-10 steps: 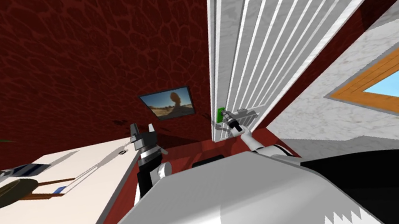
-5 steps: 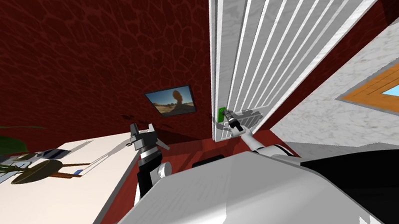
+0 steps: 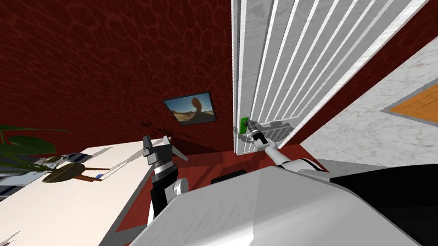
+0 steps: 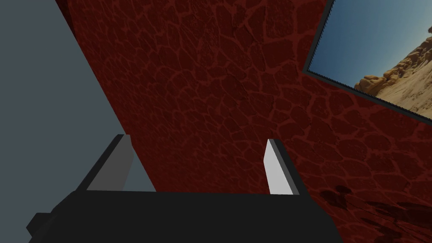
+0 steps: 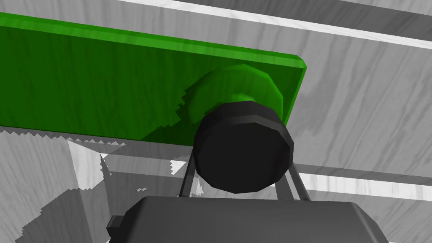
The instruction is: Pull the door open
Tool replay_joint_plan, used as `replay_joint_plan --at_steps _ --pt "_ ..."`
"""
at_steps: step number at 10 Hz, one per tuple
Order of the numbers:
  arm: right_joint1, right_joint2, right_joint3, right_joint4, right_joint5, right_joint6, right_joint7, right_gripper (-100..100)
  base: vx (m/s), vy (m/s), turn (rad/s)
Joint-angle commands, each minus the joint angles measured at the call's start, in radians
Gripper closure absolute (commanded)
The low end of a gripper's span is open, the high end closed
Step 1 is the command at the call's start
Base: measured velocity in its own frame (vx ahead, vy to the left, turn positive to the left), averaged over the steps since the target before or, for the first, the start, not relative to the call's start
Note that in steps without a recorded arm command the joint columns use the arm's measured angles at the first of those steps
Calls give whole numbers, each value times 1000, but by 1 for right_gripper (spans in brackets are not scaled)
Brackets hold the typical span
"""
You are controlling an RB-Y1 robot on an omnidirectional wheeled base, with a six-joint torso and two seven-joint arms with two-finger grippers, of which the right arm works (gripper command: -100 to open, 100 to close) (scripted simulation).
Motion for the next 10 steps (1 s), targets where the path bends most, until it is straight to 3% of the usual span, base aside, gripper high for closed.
replay_joint_plan --at_steps 1,10 --pt "-5 5 7 -8 -18 -4 -37 100 -62 -50 87" --pt "-8 -3 14 -1 -204 3 -266 100 -62 -40 115"
